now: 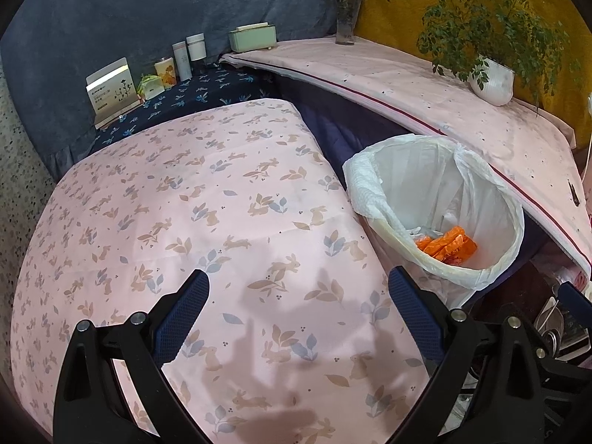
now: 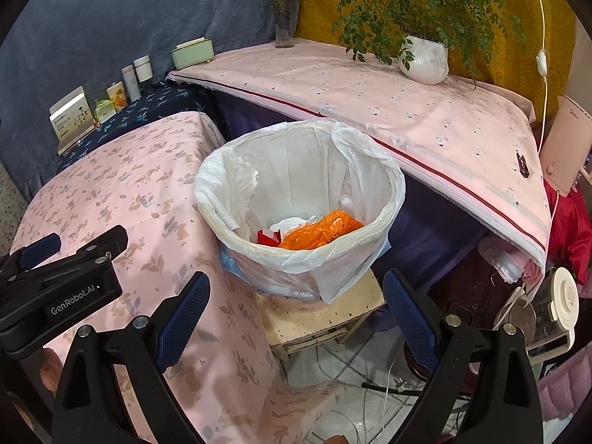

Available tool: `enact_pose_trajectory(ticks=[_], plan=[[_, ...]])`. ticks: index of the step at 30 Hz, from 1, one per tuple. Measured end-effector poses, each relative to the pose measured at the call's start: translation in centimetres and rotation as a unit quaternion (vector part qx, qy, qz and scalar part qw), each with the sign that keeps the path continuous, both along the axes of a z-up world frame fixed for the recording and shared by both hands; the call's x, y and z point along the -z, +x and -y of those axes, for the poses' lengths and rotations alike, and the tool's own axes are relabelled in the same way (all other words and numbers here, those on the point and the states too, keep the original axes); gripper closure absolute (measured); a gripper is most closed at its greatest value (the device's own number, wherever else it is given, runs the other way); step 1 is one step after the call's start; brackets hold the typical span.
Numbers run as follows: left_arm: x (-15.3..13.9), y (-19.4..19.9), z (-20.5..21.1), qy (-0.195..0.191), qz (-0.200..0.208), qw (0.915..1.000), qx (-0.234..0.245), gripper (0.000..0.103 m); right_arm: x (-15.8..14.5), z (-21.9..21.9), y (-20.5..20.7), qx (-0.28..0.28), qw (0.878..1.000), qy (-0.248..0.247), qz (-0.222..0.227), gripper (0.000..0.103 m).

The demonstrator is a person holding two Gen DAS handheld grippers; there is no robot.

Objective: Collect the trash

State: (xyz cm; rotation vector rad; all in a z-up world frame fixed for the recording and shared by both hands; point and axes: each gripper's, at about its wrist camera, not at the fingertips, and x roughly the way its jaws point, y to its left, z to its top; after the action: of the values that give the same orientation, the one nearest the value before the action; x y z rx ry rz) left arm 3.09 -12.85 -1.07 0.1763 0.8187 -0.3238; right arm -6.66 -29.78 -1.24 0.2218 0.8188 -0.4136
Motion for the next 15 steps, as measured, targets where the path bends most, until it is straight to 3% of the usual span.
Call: enact_pose_trajectory(ticks=[15], plan=[[0.10,-0.07,-0.11,0.004,0.003,1.0000,-0.001,0.010,0.20,-0.05,-0.09,0.001,1.000,0.000,0.000,0.012]])
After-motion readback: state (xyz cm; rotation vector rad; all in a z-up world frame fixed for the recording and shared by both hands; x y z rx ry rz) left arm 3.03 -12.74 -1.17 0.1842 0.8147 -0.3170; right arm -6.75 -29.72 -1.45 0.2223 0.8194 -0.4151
